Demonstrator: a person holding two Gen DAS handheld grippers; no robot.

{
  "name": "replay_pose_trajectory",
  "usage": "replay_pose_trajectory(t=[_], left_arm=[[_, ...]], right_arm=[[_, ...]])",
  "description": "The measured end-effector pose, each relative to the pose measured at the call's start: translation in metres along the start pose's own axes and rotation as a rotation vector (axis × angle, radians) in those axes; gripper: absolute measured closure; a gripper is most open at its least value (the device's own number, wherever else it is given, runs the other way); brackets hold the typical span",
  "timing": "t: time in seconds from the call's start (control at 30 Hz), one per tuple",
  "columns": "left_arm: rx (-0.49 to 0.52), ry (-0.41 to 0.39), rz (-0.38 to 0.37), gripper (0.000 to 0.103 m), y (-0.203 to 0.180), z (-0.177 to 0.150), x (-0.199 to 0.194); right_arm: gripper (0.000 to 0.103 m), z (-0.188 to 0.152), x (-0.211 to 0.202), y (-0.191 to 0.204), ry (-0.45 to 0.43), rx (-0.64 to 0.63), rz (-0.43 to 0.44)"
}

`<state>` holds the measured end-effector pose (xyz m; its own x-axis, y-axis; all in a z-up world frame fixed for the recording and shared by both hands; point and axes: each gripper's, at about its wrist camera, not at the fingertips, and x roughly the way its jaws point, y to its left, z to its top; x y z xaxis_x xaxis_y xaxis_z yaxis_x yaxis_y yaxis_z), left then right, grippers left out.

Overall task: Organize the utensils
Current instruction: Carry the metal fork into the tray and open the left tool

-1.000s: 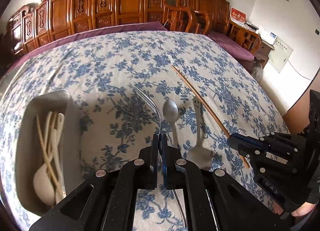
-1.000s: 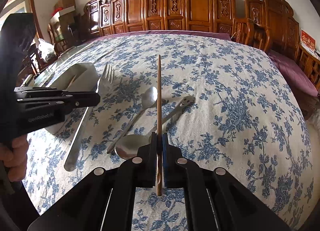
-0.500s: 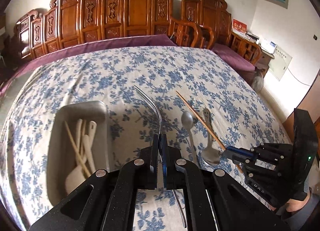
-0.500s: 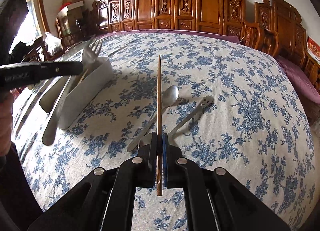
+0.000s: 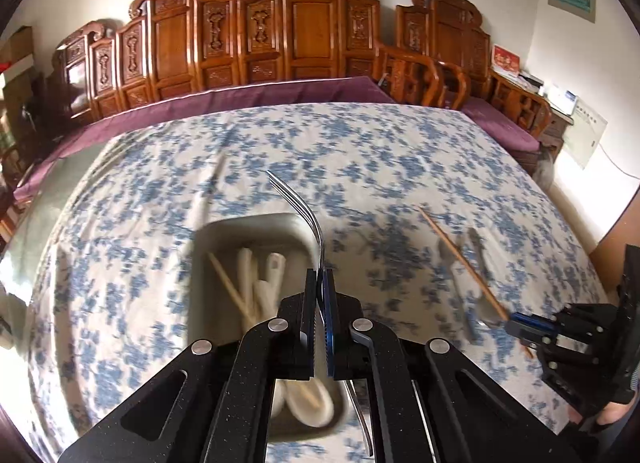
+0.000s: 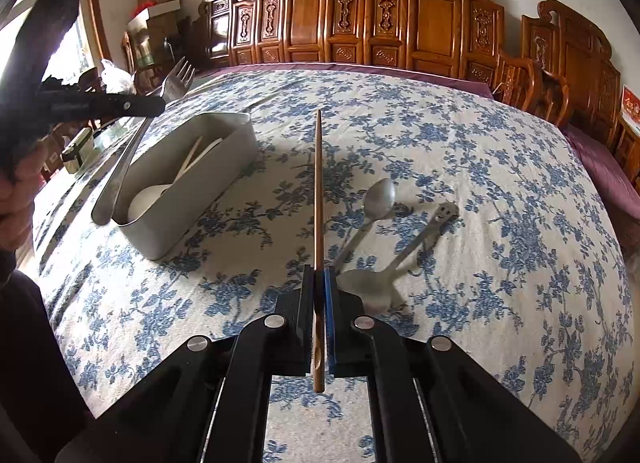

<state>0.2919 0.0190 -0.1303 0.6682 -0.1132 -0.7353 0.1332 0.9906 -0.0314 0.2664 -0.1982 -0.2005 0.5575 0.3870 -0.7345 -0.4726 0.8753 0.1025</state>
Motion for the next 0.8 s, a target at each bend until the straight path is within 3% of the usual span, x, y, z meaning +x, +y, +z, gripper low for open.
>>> replay_pose_trajectory(t=[0.43, 0.8], left_arm=[[-0.009, 0.051, 0.078, 0.101, 0.047, -0.017, 0.040], [-0.012, 0.117, 0.058, 0.101, 0.051, -0.029, 0.069]], right_arm=[[0.097, -0.002, 0.006, 0.011, 0.021, 0.001, 0.002], [0.097, 0.009, 0.001, 0.025, -0.016, 0.007, 0.017]])
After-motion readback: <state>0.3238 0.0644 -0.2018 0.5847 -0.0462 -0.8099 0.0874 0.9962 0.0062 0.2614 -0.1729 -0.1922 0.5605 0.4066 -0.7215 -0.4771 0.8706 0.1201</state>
